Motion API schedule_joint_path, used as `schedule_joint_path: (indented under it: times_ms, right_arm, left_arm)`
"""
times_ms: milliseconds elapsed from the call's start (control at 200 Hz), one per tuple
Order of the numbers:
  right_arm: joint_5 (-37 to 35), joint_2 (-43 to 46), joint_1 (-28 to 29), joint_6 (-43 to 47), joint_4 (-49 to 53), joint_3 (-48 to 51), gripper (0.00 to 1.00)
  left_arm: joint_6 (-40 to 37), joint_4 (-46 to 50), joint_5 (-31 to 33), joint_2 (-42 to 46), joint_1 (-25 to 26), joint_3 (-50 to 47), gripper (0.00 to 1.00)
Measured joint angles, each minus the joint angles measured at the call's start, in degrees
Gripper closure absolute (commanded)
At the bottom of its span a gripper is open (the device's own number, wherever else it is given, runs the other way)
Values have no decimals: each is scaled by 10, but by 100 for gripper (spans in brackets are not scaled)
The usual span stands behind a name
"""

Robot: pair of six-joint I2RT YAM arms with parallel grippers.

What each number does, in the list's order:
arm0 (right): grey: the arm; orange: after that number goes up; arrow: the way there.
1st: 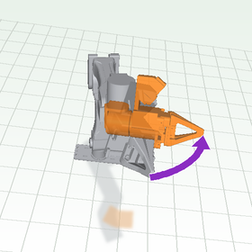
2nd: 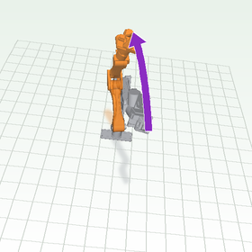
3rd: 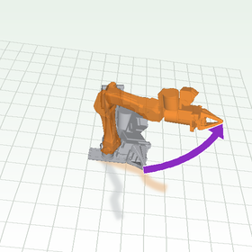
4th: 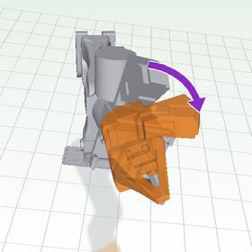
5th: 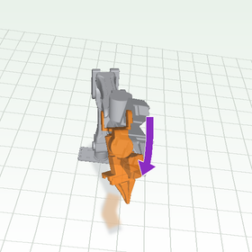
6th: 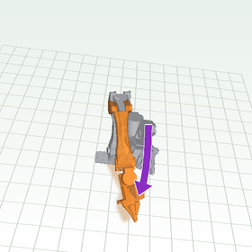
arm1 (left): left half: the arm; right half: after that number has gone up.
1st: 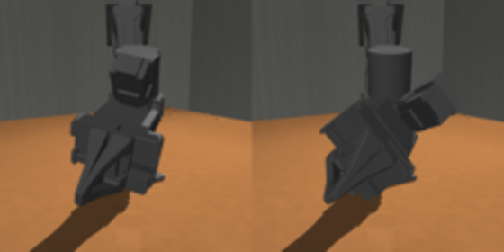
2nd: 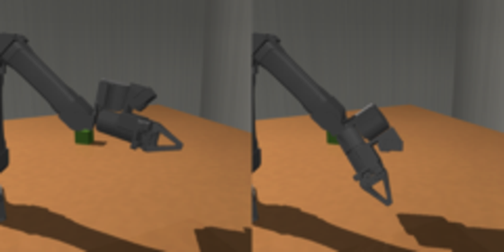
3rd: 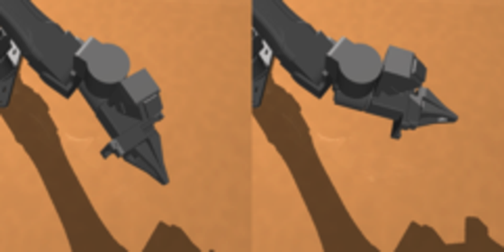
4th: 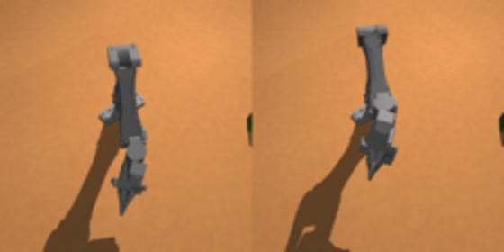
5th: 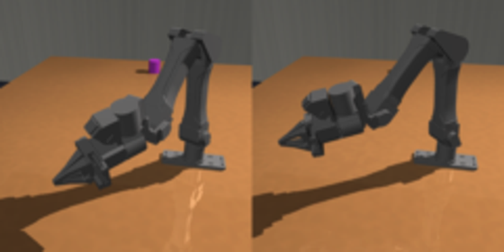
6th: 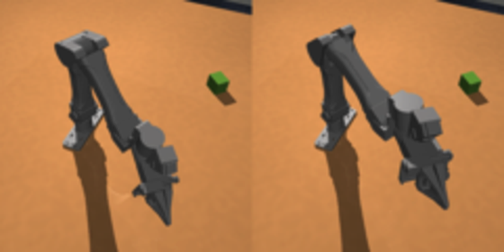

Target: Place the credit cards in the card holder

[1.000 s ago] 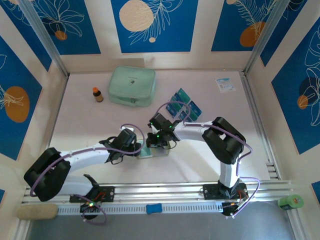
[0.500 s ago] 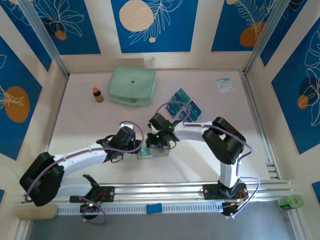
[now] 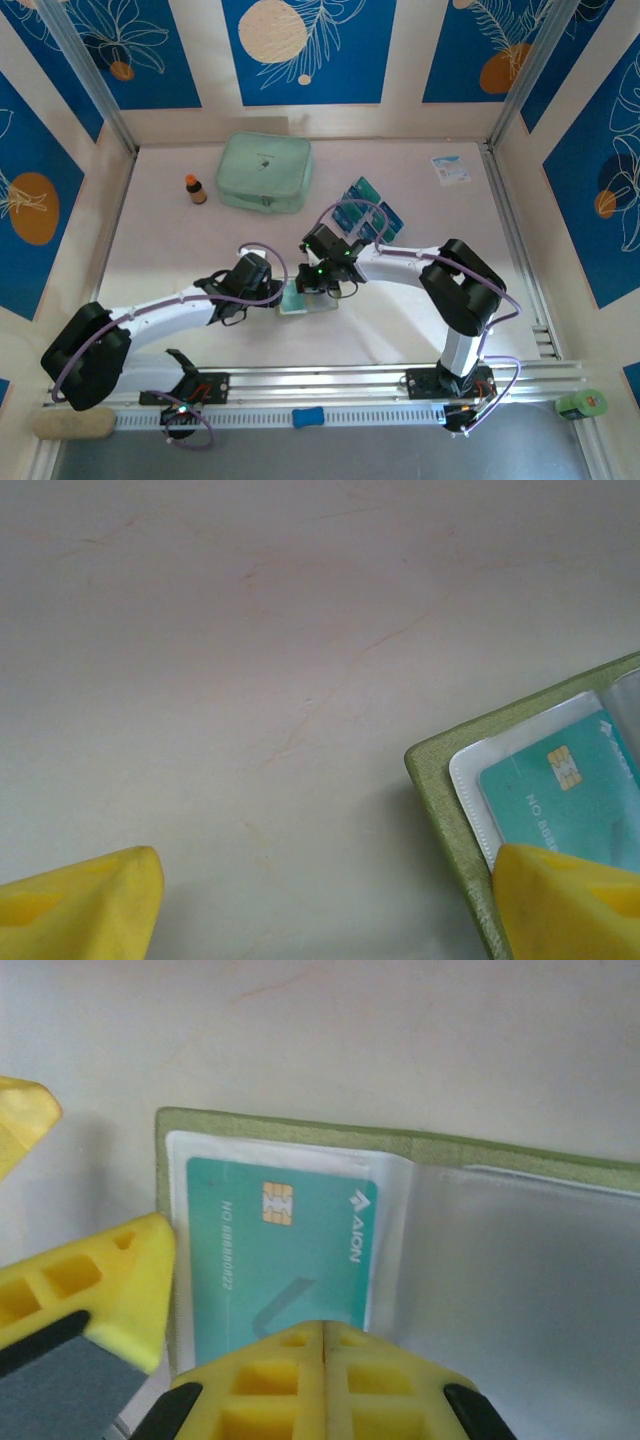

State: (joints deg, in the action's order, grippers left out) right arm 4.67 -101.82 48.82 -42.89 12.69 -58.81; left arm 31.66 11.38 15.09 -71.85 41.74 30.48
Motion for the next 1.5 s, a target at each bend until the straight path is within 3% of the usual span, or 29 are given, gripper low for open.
schedule_joint_path:
  times_ms: [935, 1100, 1250, 1500]
  right_arm:
    - [10, -25, 17, -17, -20, -1, 94]
    - [-12, 46, 0, -13, 5, 10, 80]
    - [-63, 118, -24, -7, 47, 19, 54]
    - [-148, 126, -47, 10, 122, 36, 49]
  left_arm:
    - [1, -19, -16, -30, -1, 0, 15]
    - [5, -27, -20, -42, -1, 0, 15]
    - [9, -30, -20, -42, -1, 0, 15]
    - [9, -32, -20, -42, -1, 0, 15]
